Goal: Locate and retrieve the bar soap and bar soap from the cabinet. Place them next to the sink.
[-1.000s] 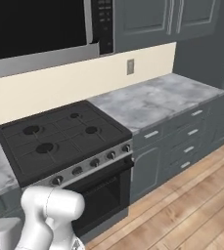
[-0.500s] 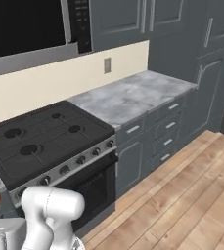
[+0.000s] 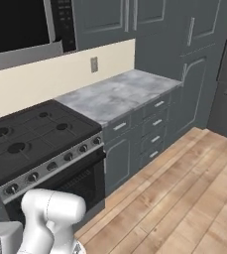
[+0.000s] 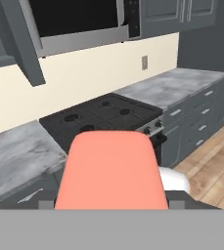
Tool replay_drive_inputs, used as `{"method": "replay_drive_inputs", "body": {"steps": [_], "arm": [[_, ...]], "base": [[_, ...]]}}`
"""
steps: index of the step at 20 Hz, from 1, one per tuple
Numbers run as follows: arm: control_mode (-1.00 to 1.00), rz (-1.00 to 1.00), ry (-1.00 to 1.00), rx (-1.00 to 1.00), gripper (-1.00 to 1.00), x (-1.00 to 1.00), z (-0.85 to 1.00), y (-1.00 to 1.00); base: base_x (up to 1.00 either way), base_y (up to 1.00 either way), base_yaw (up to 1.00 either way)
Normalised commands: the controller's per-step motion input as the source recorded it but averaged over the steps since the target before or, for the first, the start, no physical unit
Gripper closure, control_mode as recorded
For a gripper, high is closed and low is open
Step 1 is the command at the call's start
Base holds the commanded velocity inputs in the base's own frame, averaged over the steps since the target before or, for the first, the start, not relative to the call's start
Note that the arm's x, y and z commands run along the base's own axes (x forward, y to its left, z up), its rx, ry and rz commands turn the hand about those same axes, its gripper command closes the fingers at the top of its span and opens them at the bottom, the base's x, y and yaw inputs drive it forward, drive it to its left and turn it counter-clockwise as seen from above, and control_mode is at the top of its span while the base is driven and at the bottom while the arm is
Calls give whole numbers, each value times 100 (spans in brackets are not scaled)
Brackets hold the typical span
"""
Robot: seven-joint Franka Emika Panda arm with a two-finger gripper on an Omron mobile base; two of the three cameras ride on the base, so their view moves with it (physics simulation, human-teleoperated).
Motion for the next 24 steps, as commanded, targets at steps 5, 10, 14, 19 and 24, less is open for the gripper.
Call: {"method": "replay_drive_inputs", "body": {"steps": [5, 10, 14, 19, 24], "arm": [[100, 0, 0, 0, 100, 0, 0, 0], [100, 0, 0, 0, 100, 0, 0, 0], [100, 0, 0, 0, 100, 0, 0, 0], [100, 0, 0, 0, 100, 0, 0, 0], [100, 0, 0, 0, 100, 0, 0, 0]], "base": [[-1, -55, -20], [0, -50, -19], [0, -58, -19], [2, -61, -19], [8, -53, -18]]}}
